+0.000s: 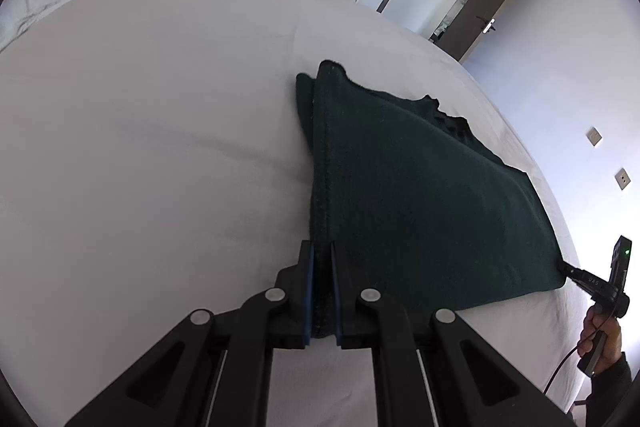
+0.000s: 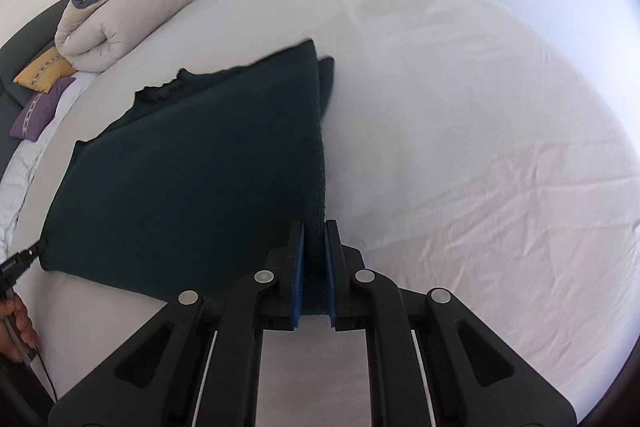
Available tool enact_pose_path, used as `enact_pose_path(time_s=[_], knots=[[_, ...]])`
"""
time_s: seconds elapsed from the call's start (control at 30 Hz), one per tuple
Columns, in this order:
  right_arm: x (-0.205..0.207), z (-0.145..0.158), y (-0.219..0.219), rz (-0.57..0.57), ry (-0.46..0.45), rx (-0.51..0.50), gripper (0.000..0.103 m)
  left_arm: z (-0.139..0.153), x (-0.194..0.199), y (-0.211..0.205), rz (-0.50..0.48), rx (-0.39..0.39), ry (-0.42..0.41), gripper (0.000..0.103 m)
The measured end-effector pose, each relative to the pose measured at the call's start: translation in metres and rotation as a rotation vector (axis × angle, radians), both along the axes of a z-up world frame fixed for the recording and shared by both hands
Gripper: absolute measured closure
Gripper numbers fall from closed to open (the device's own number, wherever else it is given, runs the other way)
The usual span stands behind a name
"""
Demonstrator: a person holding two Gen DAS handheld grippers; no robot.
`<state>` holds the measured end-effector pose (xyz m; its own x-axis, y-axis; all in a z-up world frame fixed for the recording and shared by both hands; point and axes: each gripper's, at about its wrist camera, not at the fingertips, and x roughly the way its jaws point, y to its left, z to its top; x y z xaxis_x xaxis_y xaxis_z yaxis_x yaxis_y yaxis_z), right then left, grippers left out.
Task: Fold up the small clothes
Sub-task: 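Lower the hem onto the folded sweater and open both grippers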
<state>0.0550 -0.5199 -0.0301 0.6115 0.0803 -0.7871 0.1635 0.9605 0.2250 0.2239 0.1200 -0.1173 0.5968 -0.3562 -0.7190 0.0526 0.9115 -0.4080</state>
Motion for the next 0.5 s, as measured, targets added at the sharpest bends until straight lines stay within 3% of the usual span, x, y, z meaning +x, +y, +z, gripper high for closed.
enact_pose_path(time_s=[0.37,0.5], knots=[[-0.018,0.006,0.005,-0.002,-0.03,-0.066,0.097,-0.007,-0.01,0.003,0.014,-0.008,-0.001,0.097],[-0.02,-0.006,-0.004,-0.017,-0.003,-0.022,0.097,-0.01,-0.01,0.003,0.017,-0.013,0.002,0.097]])
